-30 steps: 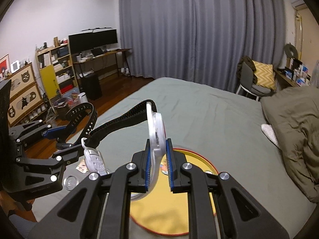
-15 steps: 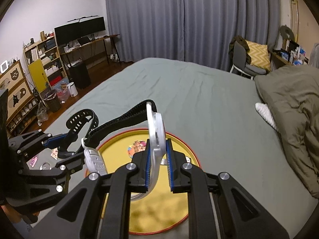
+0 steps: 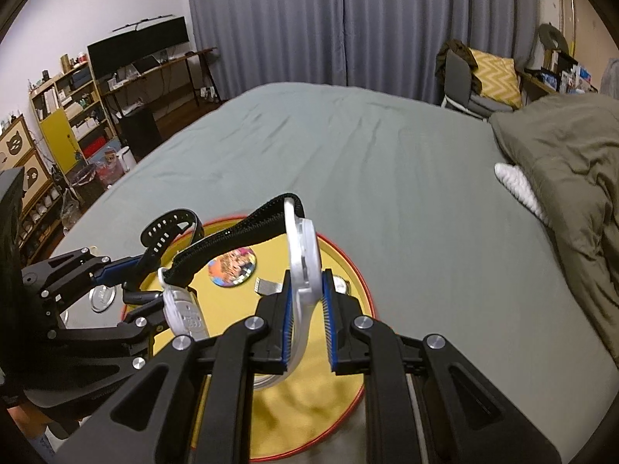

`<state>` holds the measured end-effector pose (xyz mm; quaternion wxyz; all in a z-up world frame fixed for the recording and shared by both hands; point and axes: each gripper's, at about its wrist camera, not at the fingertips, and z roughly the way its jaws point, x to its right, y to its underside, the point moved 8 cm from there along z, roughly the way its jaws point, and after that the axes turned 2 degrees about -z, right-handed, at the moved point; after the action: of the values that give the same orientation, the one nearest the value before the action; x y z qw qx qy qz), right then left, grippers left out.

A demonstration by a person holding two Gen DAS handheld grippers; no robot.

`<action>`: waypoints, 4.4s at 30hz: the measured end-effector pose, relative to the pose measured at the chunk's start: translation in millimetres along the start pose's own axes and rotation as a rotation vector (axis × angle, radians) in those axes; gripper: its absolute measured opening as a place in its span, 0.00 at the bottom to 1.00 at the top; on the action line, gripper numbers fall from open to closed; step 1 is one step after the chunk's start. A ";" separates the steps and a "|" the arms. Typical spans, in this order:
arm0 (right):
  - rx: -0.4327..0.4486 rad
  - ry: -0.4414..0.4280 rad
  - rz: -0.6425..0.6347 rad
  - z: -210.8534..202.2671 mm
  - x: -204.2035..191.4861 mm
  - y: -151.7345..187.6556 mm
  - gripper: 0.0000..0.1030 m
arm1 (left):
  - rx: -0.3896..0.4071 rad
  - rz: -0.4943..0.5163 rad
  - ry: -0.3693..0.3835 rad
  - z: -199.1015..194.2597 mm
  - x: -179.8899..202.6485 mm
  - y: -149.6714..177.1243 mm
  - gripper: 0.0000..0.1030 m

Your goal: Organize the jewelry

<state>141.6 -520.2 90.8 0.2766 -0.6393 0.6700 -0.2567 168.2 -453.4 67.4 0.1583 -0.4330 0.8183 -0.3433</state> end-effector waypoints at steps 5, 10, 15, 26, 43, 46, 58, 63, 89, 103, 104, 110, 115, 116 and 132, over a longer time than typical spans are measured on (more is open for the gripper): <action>-0.036 0.011 0.027 18.8 11.3 13.6 0.13 | -0.034 0.013 0.008 26.7 8.4 8.5 0.46; -0.060 0.018 0.044 35.2 17.9 24.4 0.13 | -0.061 0.035 0.007 47.4 13.7 16.5 0.46; -0.091 0.024 0.058 51.0 26.7 35.4 0.13 | -0.091 0.039 0.012 66.6 16.5 24.7 0.46; -0.158 0.031 0.065 84.4 34.0 54.8 0.13 | -0.158 0.066 0.004 105.0 16.5 45.5 0.46; -0.225 0.097 0.025 108.9 36.8 74.8 0.13 | -0.231 0.064 0.003 120.2 17.2 56.9 0.48; -0.227 0.109 0.012 110.3 34.7 75.1 0.13 | -0.232 0.064 -0.001 121.2 17.3 57.3 0.49; -0.234 0.120 -0.012 116.3 29.5 78.4 0.13 | -0.236 0.038 -0.009 124.2 12.9 57.2 0.58; -0.229 0.119 -0.017 116.5 29.2 77.8 0.13 | -0.240 0.023 -0.023 126.0 9.6 57.6 0.64; -0.189 0.097 -0.025 110.0 25.1 65.5 0.32 | -0.234 0.000 -0.065 122.1 0.5 59.2 0.82; -0.160 0.086 -0.022 88.1 19.4 56.6 0.39 | -0.178 0.024 -0.076 86.3 -4.2 43.4 0.88; -0.154 0.086 -0.024 84.5 18.2 54.4 0.39 | -0.172 0.022 -0.075 82.4 -5.6 41.6 0.88; -0.126 0.104 -0.030 59.9 9.7 40.5 0.50 | -0.122 -0.004 -0.073 50.2 -16.1 23.9 0.92; -0.101 0.113 -0.034 36.7 2.2 28.4 0.53 | -0.088 -0.017 -0.063 27.9 -15.9 13.4 0.93; -0.098 0.113 -0.031 32.6 1.5 26.4 0.56 | -0.085 -0.018 -0.062 25.7 -15.7 11.5 0.93; -0.030 0.132 -0.014 -37.9 -14.2 0.3 0.84 | -0.008 -0.032 -0.035 -48.3 -29.4 -8.6 0.95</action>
<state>115.3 -506.4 118.3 0.2203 -0.6297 0.6861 -0.2902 163.4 -412.2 106.8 0.1654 -0.4526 0.8098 -0.3347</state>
